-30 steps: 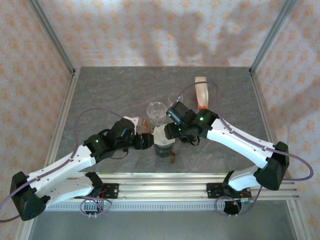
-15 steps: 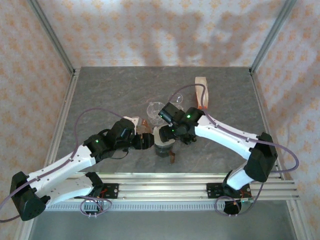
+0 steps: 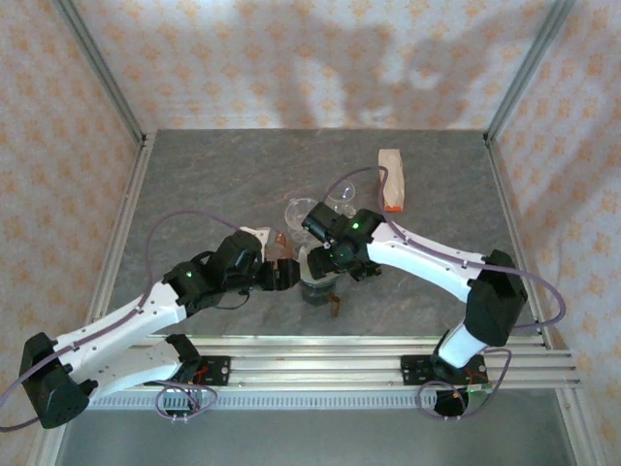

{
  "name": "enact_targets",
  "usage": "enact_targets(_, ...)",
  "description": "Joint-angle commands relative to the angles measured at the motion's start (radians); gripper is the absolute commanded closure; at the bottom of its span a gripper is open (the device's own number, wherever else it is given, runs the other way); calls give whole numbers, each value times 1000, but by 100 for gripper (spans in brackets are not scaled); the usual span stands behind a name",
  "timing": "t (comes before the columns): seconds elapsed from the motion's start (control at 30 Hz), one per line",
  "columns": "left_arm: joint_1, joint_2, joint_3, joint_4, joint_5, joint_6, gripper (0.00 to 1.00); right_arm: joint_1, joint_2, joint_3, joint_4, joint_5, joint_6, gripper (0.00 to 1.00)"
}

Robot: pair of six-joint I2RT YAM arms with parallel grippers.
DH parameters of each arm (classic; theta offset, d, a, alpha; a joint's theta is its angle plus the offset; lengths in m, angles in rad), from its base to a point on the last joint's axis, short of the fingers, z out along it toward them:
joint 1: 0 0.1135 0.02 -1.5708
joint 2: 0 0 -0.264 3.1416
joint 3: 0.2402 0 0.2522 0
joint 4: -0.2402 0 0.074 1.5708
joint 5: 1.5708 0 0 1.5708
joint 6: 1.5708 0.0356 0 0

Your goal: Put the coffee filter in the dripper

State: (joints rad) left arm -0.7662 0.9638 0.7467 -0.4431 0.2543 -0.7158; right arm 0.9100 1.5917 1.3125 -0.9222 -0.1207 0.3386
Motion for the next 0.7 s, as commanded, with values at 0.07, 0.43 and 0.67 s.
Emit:
enact_targets(0.07,-8,-47,-22,50,-18,-27,17,7,11,-22,17,34,3,27)
enact_targets(0.43,-8,-18,-21,120,-34,-40,10,7,28,-35,32,37,9,27)
enact_targets(0.67,-8,10,-20,114,-58,-46,10,7,27,-40,34,32,11,27)
